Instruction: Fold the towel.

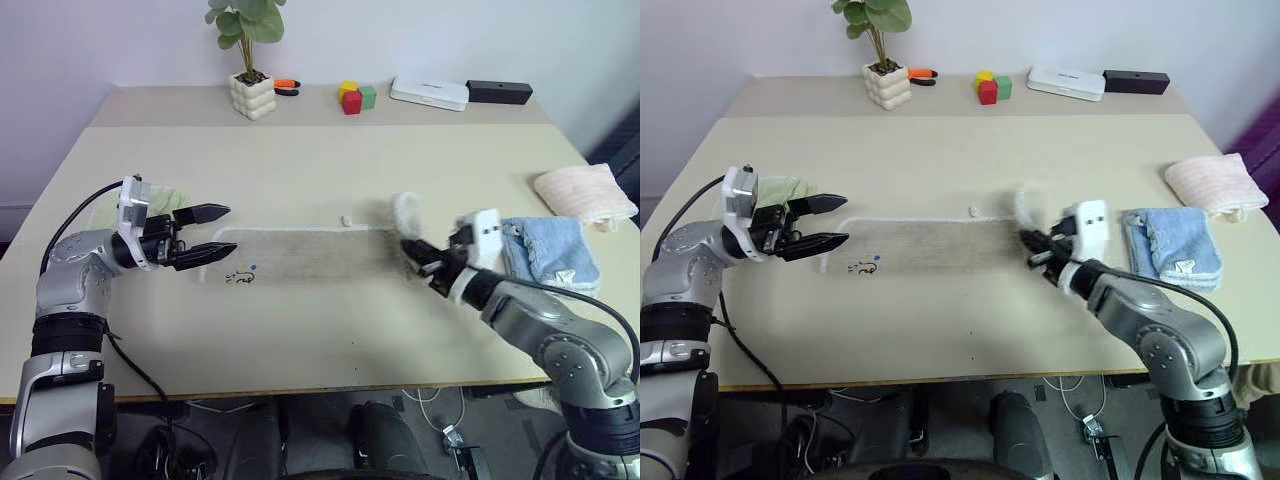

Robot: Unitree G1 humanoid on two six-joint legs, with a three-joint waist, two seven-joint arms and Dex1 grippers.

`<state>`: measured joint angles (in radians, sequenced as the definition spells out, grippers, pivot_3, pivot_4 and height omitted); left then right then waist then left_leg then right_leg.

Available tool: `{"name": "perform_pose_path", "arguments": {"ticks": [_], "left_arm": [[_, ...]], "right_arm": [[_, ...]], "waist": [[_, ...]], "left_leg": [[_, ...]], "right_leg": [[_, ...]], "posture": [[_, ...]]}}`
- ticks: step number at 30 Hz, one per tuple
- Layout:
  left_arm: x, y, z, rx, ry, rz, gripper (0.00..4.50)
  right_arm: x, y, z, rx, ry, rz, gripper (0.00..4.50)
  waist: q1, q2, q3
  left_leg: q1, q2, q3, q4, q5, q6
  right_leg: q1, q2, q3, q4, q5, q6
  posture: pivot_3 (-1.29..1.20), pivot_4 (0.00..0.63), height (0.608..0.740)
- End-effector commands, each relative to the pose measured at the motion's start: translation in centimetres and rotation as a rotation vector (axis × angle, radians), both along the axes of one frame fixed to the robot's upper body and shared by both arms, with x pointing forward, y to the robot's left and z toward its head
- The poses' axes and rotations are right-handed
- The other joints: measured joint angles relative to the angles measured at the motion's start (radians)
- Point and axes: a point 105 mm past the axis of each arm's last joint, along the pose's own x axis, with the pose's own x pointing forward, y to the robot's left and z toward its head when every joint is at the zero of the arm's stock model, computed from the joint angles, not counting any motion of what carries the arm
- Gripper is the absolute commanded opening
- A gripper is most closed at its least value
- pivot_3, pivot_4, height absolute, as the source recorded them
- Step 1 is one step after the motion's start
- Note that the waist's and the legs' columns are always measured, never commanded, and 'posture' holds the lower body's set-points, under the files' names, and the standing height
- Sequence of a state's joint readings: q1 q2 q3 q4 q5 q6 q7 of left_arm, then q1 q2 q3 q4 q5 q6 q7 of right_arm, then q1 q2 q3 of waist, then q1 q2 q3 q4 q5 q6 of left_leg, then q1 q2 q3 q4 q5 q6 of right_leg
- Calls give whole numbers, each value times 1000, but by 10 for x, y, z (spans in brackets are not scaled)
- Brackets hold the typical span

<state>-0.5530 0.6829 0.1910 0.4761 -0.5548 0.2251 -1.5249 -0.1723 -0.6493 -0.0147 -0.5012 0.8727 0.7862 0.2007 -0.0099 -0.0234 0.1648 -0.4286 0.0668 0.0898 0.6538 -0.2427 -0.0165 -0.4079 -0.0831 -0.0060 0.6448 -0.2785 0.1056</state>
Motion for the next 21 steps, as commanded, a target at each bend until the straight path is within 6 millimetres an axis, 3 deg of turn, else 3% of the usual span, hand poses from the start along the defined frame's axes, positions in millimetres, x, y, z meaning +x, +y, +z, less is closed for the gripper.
{"name": "perform_pose_path", "arguments": {"ticks": [1, 5, 9, 21], "left_arm": [[-1, 13, 14, 14, -64, 25, 4500], [-4, 15, 14, 16, -67, 26, 4500], [-9, 14, 10, 25, -66, 26, 4500], [-14, 11, 10, 19, -67, 31, 4500]], "right_arm": [[1, 17, 6, -35, -51, 110, 34], [9, 36, 12, -14, -63, 163, 34], [15, 58, 3, -20, -36, 207, 34], [13, 90, -11, -37, -3, 308, 34]], "waist": [[-2, 0, 0], [-4, 0, 0], [-4, 0, 0], [-5, 0, 0]], "left_leg": [[0, 0, 0, 0, 0, 0], [0, 0, 1, 0, 0, 0], [0, 0, 1, -1, 0, 0], [-1, 0, 5, -1, 0, 0]], "right_leg": [[0, 0, 0, 0, 0, 0], [-1, 0, 0, 0, 0, 0], [-1, 1, 0, 0, 0, 0], [-2, 0, 0, 1, 0, 0]], "posture": [[0, 150, 735], [0, 150, 735], [0, 150, 735], [0, 150, 735]]}}
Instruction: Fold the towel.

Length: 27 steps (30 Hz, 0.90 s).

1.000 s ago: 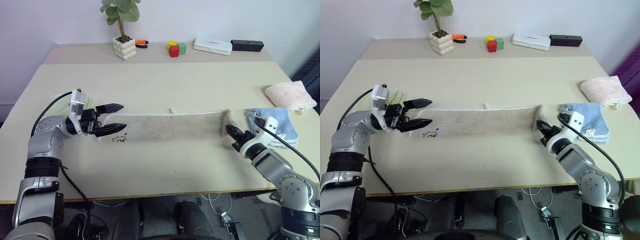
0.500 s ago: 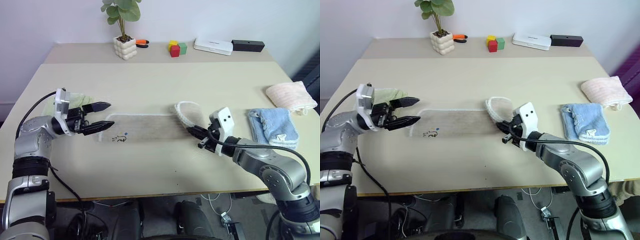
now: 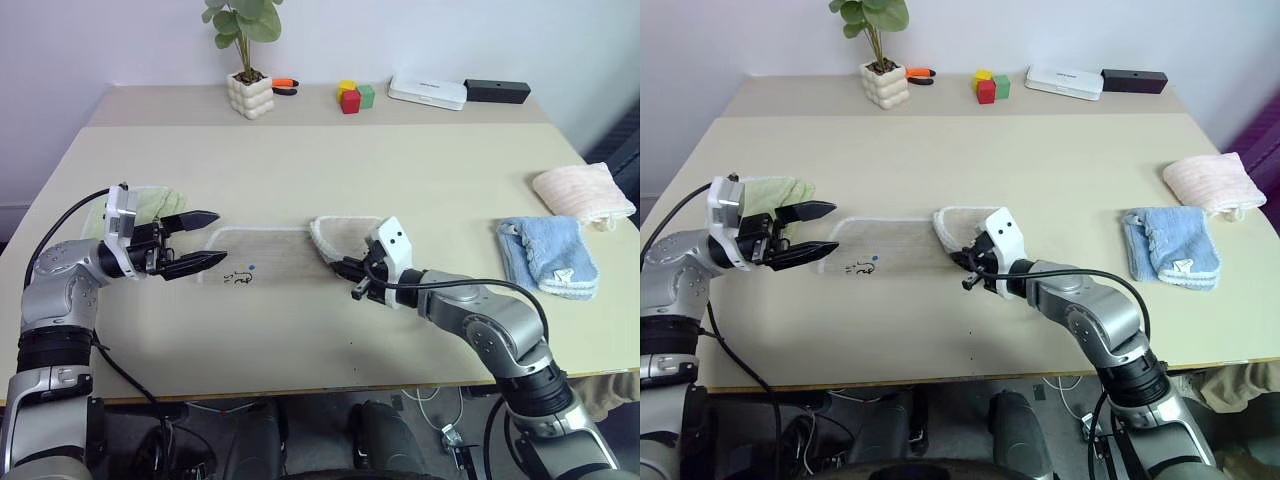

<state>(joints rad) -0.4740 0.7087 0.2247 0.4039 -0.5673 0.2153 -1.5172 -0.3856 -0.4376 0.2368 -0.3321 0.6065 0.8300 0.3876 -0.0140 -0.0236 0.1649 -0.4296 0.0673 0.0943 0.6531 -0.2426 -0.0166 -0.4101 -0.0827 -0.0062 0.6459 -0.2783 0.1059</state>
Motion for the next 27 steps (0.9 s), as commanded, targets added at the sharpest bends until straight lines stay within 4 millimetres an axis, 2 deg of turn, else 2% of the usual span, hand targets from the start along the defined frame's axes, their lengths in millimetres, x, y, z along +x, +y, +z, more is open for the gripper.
{"name": "perform_pose_path", "arguments": {"ticks": [1, 8, 14, 16, 18, 22, 24, 27], "left_arm": [[-2, 1, 12, -6, -48, 4, 4500], [-1, -3, 13, -10, -49, -2, 4500], [1, -5, 14, -7, -41, -3, 4500], [1, -6, 14, -8, -38, -4, 4500], [2, -6, 15, -9, -40, -3, 4500], [2, -7, 15, -8, -40, -4, 4500], [2, -8, 15, -8, -40, -5, 4500], [3, -9, 15, -9, -40, -8, 4500]], "right_arm": [[2, 14, 8, 14, -36, 31, 34], [-1, 27, -1, 25, -6, 36, 34], [-3, 32, -5, -17, -52, 64, 34], [-2, 33, -4, -9, -57, 65, 589], [1, 32, -5, -16, -64, 49, 1333], [2, 31, -6, -40, -80, 41, 3514], [2, 29, -4, -51, -91, 50, 4454], [-11, 30, 12, -30, -140, 166, 4454]], "waist": [[-1, 0, 0], [0, 0, 0], [-1, 0, 0], [-1, 0, 0], [-1, 0, 0], [0, 0, 0], [0, 0, 0], [0, 0, 0]], "left_leg": [[0, 0, 0, 0, 0, 0], [0, 0, 1, 0, 0, 0], [0, 0, 0, 0, 0, 0], [0, 0, 1, 0, 0, 0], [0, 0, 1, 0, 0, 0], [0, 0, 1, 0, 0, 0], [0, 0, 1, 0, 0, 0], [0, 0, 1, 0, 0, 0]], "right_leg": [[0, 0, 0, 0, 1, 1], [0, 0, 0, 0, 1, 2], [0, 0, 0, 0, 1, 2], [0, 0, 0, 0, 1, 2], [0, 0, 0, 0, 1, 2], [0, 0, 0, 0, 1, 2], [0, 0, 0, 0, 1, 2], [0, 0, 0, 0, 1, 2]], "posture": [[0, 150, 735], [0, 150, 735], [0, 150, 735], [0, 150, 735], [0, 150, 735], [0, 150, 735], [0, 150, 735], [0, 150, 735]]}}
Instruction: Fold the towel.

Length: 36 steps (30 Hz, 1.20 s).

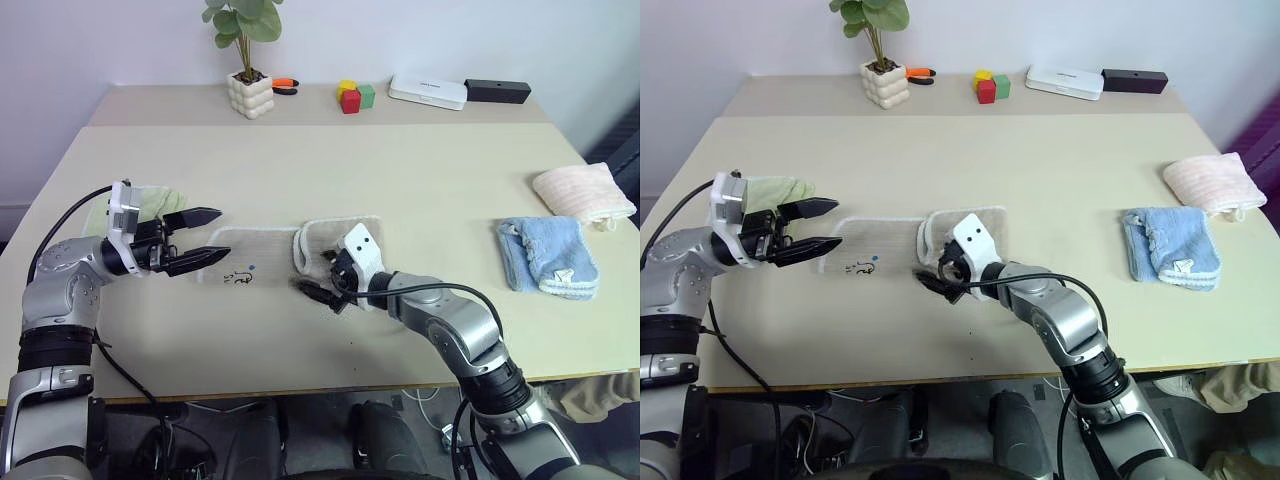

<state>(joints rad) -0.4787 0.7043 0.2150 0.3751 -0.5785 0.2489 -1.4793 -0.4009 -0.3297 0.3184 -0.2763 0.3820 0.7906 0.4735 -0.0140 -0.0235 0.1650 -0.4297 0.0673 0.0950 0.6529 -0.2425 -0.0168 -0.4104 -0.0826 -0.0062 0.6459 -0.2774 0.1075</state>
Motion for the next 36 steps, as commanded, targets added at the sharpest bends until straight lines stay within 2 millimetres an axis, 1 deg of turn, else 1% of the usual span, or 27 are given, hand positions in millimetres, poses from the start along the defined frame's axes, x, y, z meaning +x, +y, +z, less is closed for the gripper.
{"name": "perform_pose_path", "arguments": {"ticks": [1, 3, 4, 6, 7, 9, 10, 11, 12, 13, 14, 16, 17, 20, 24, 26, 28, 30, 35, 36], "left_arm": [[0, -4, 12, 1, -49, -18, 4500], [2, -4, 12, 1, -50, -19, 4500], [3, -5, 12, 0, -50, -20, 4500], [4, -7, 12, -1, -55, -22, 4500], [4, -8, 12, -3, -56, -25, 4500], [4, -10, 12, -5, -57, -28, 4500], [4, -11, 12, -8, -56, -29, 4500], [4, -12, 11, -9, -55, -30, 4500], [4, -12, 10, -14, -52, -31, 4500], [3, -14, 9, -19, -47, -34, 4500], [3, -15, 9, -22, -45, -36, 4500], [0, -17, 6, -19, -39, -45, 4500], [0, -18, 5, -19, -37, -46, 4500], [-1, -18, 5, -20, -37, -43, 4500], [-1, -19, 6, -20, -37, -42, 4500], [-2, -18, 7, -21, -39, -38, 4500], [-3, -17, 8, -21, -40, -33, 4500], [-3, -17, 8, -21, -39, -33, 4500], [-3, -18, 8, -19, -39, -33, 4500], [-3, -18, 8, -20, -38, -34, 4500]], "right_arm": [[-13, 4, 34, 63, -108, 134, 4454], [-1, -4, 58, 153, -148, 108, 4454], [4, -8, 66, 177, -166, 91, 4454], [21, -20, 72, 216, -167, 13, 4454], [31, -27, 73, 230, -175, -43, 4223], [42, -34, 73, 247, -184, -107, 3572], [51, -40, 71, 263, -199, -177, 3086], [59, -45, 62, 254, -208, -237, 2612], [62, -49, 48, 203, -217, -260, 2046], [63, -52, 33, 139, -233, -274, 1588], [62, -54, 23, 94, -245, -271, 1082], [62, -51, 17, 151, -213, -276, 33], [62, -49, 14, 164, -211, -275, 33], [59, -44, 2, 128, -241, -258, 33], [59, -44, 1, 126, -254, -254, 33], [56, -41, -17, 104, -224, -254, 33], [55, -40, -26, 72, -225, -253, 563], [55, -38, -24, 68, -241, -242, 1280], [56, -39, -16, 64, -286, -208, 3848], [57, -40, -14, 65, -289, -210, 4436]], "waist": [[0, 0, 0], [0, 0, 0], [0, 0, 0], [0, 0, 0], [0, 0, 0], [1, 0, 0], [1, 0, 0], [0, 0, 0], [-1, 0, 0], [-1, 0, 0], [0, 0, 0], [-2, 0, 0], [-4, 1, 0], [-6, 1, 0], [-6, 1, 0], [-5, 0, 0], [-4, 0, 0], [-5, 0, 0], [-5, 0, 0], [-5, 0, 0]], "left_leg": [[0, 0, 0, 0, 0, 0], [0, 0, 0, 0, 0, 0], [0, 0, 0, 0, 0, 0], [0, 0, 0, 0, 0, 0], [0, 0, 0, 0, 0, 0], [0, 0, 0, 0, 0, 0], [0, 0, 0, -1, 0, 0], [0, 0, 0, -1, 0, 0], [0, 0, 1, -1, 0, 0], [0, 0, 1, -1, 0, 0], [0, 0, 1, -1, 0, 0], [0, 0, 1, -1, 0, 0], [0, 0, 1, -1, 0, -1], [0, 0, 1, -1, 1, -1], [1, 0, 1, -1, 1, -1], [1, 0, 1, -1, 1, -1], [1, 0, 1, -1, 1, -1], [1, 0, 1, -1, 1, -1], [2, 0, 1, -1, 1, -1], [2, 0, 1, -1, 1, -1]], "right_leg": [[0, 0, 0, 0, 0, 0], [0, 0, 0, 0, 0, 0], [0, 0, 0, 0, 0, 0], [0, 0, 0, 1, 0, 0], [0, 0, 0, 1, 0, 0], [0, 0, 0, 1, 0, 0], [0, 0, 0, 0, 0, 0], [0, 0, 0, 0, 0, 1], [0, 0, 0, 0, 0, 1], [0, 0, 0, 0, 0, 1], [0, 0, 0, 0, 0, 1], [0, 0, 0, 0, 0, 1], [-1, 0, 0, 0, 0, 1], [-1, 1, 1, 1, 0, 1], [-1, 1, 1, 1, 0, 1], [-1, 0, 1, 1, 0, 1], [0, 0, 1, 1, 0, 1], [0, 0, 1, 1, 0, 1], [1, 1, 1, 1, 0, 1], [1, 0, 1, 1, 0, 1]], "posture": [[0, 150, 735], [0, 150, 735], [0, 150, 735], [0, 150, 735], [0, 150, 735], [0, 150, 735], [0, 150, 735], [0, 150, 735], [0, 150, 735], [0, 150, 735], [0, 150, 735], [0, 150, 735], [0, 150, 735], [0, 150, 735], [0, 150, 735], [0, 150, 735], [0, 150, 735], [0, 150, 735], [0, 150, 735], [0, 150, 735]]}}
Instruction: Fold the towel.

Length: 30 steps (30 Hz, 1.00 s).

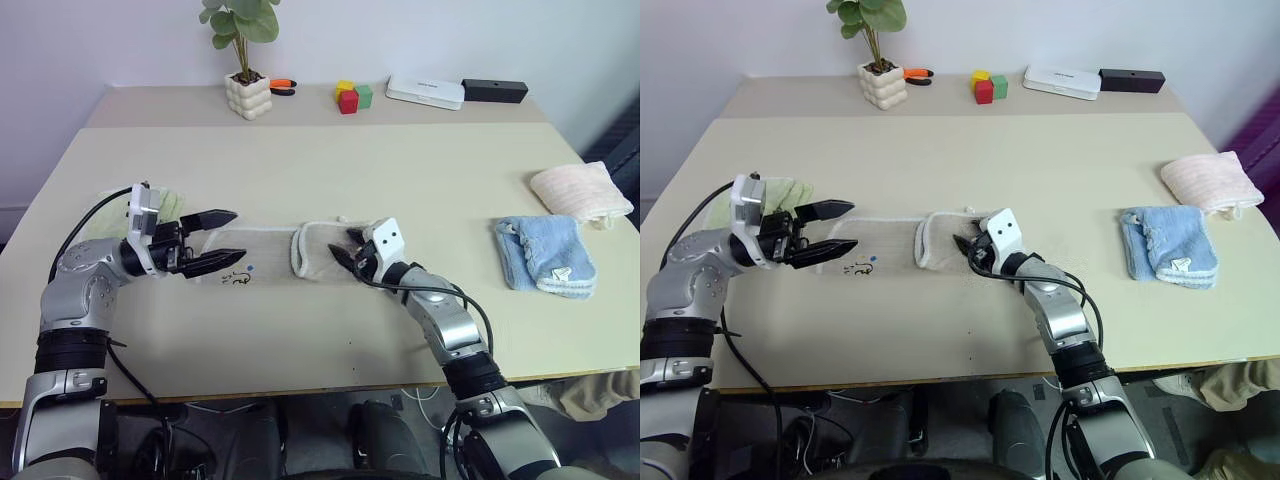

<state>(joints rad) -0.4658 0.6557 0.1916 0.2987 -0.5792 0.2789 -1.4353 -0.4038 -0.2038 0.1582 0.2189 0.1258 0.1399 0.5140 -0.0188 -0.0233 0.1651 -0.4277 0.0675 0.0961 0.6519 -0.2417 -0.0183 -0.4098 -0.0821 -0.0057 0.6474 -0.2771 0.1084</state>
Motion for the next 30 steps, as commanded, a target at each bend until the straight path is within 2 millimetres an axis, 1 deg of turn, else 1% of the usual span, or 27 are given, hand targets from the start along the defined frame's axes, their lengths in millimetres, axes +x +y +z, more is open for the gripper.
{"name": "perform_pose_path", "arguments": {"ticks": [1, 7, 9, 11, 12, 14, 16, 17, 20, 21, 22, 23, 24, 27, 28, 30], "left_arm": [[-3, 1, 10, -4, -40, -7, 4500], [-5, 0, 7, -19, 5, 0, 4500], [-8, 1, 6, -54, 65, 3, 4500], [-14, -2, 6, -87, 86, 16, 4500], [-16, -3, 6, -99, 94, 20, 4500], [-22, -5, -1, -76, 140, 66, 4500], [-26, -5, 0, -120, 249, 120, 4500], [-27, -6, 1, -129, 281, 147, 4500], [-30, -4, 4, -209, 400, 217, 4500], [-23, 9, -6, -271, 487, 357, 4500], [-20, 20, -15, -309, 553, 460, 4500], [-21, 26, -23, -317, 600, 534, 4500], [-24, 28, -26, -316, 614, 568, 4500], [-32, 20, -23, -444, 667, 593, 4500], [-33, 19, -26, -491, 702, 623, 4500], [-44, 12, -37, -681, 828, 605, 4500]], "right_arm": [[1, 1, 10, 4, -31, 22, 4480], [1, 0, 29, 14, -75, 52, 4480], [-5, 5, 40, 23, -89, 107, 4480], [-11, 5, 59, 52, -122, 156, 4480], [-12, 4, 64, 61, -131, 165, 4480], [-21, -1, 86, 110, -160, 230, 4480], [-31, -9, 100, 111, -193, 288, 4480], [-35, -12, 103, 106, -196, 311, 4480], [-45, -18, 103, 49, -198, 368, 4480], [-48, -20, 106, 37, -212, 383, 4480], [-49, -21, 109, 32, -223, 393, 4480], [-50, -21, 111, 38, -229, 398, 4480], [-50, -22, 113, 48, -233, 397, 4480], [-45, -21, 114, 65, -246, 373, 4480], [-45, -20, 113, 68, -246, 372, 4480], [-44, -14, 109, 66, -244, 379, 4480]], "waist": [[0, 0, 0], [0, 0, 0], [0, 0, 0], [0, 0, 0], [0, 0, 0], [0, 1, 0], [2, 1, 0], [5, 0, 0], [6, 0, 0], [5, 0, 0], [5, 1, 0], [3, 1, 0], [-3, 1, 0], [0, 0, 1], [4, 0, 1], [7, 0, 0]], "left_leg": [[0, 0, 0, 0, 0, 0], [0, 0, 0, 0, 0, 0], [0, 0, 0, 0, 0, 0], [0, 0, 0, 0, 0, 0], [0, 0, 0, 0, 0, 0], [0, 0, 0, 0, 0, 0], [0, 0, -1, 0, 0, 0], [0, 0, -1, 0, 0, 0], [0, 0, -4, 0, 0, 0], [1, 0, -5, 0, 0, 0], [1, 0, -6, 0, 0, 0], [2, 0, -6, 0, 0, 0], [2, 0, -6, 0, 0, 0], [2, 0, -6, -2, 0, 0], [2, 0, -7, -1, 0, 0], [2, 0, -8, 0, 0, -1]], "right_leg": [[0, 0, 0, 0, 0, 0], [0, 0, 0, 0, 0, 0], [0, 0, 0, 0, 0, 0], [0, 0, 0, 0, 0, 0], [0, 0, 0, 0, 0, 0], [0, 0, 0, 0, 0, 0], [0, 0, 0, 0, 0, 0], [0, 0, 0, 0, 0, 0], [1, -1, 0, 0, 0, 0], [1, -1, 0, 0, 0, 0], [2, -1, 0, 0, 0, 0], [2, -1, 0, 0, 0, 0], [2, -1, 0, 0, 0, 0], [1, 0, 0, 0, 0, 0], [1, -1, 0, 0, 0, 0], [3, -2, 0, 0, 0, 0]], "posture": [[0, 150, 735], [0, 150, 735], [0, 150, 735], [0, 150, 735], [0, 150, 735], [0, 150, 735], [0, 150, 735], [0, 150, 735], [0, 150, 735], [0, 150, 735], [0, 150, 735], [0, 150, 735], [0, 150, 735], [0, 150, 735], [0, 150, 735], [0, 150, 735]]}}
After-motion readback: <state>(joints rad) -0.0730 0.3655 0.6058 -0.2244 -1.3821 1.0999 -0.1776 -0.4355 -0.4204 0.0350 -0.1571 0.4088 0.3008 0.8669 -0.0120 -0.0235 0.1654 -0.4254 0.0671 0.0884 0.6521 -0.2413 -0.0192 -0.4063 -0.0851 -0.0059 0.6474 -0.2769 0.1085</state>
